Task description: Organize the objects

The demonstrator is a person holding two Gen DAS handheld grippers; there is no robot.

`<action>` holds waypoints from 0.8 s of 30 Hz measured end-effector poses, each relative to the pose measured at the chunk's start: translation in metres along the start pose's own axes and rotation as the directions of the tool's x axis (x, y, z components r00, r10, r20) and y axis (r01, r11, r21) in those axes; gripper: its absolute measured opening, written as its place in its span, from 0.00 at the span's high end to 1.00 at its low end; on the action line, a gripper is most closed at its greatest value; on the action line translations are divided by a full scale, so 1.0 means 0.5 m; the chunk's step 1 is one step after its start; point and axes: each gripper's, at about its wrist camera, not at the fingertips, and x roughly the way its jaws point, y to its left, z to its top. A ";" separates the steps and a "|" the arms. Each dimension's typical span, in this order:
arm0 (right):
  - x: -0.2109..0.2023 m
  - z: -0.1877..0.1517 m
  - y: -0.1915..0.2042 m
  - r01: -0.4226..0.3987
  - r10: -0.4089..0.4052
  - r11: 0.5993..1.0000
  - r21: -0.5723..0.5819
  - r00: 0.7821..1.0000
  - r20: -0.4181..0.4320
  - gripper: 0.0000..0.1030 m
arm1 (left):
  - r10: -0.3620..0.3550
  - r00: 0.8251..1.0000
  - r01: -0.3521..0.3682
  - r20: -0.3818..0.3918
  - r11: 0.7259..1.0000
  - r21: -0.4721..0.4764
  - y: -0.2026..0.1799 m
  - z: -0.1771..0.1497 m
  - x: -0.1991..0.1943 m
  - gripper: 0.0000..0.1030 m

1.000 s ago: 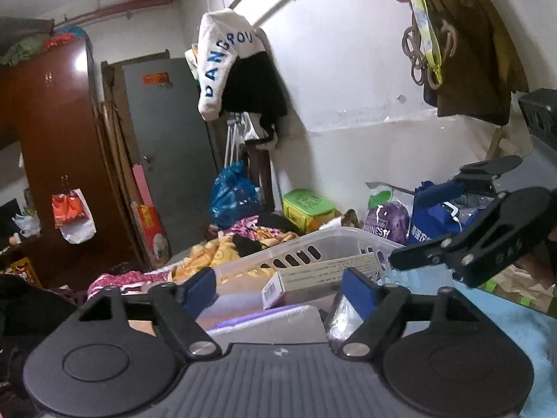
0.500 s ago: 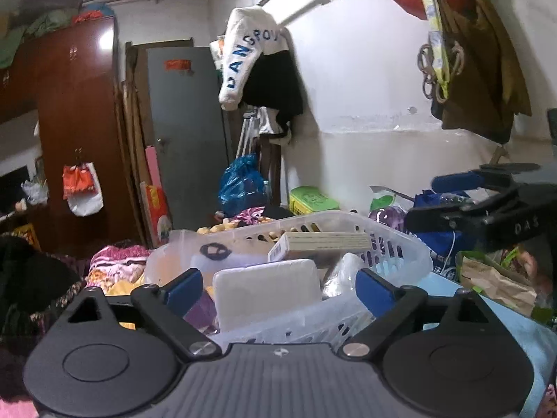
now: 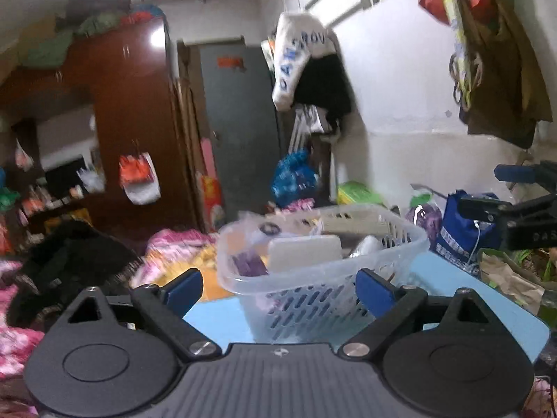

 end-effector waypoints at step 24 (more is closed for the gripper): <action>-0.012 -0.131 -0.026 -0.063 0.116 0.968 0.243 0.971 -0.210 0.00 | -0.054 0.998 0.058 0.032 0.985 -0.163 -0.070 -0.145 0.015 0.03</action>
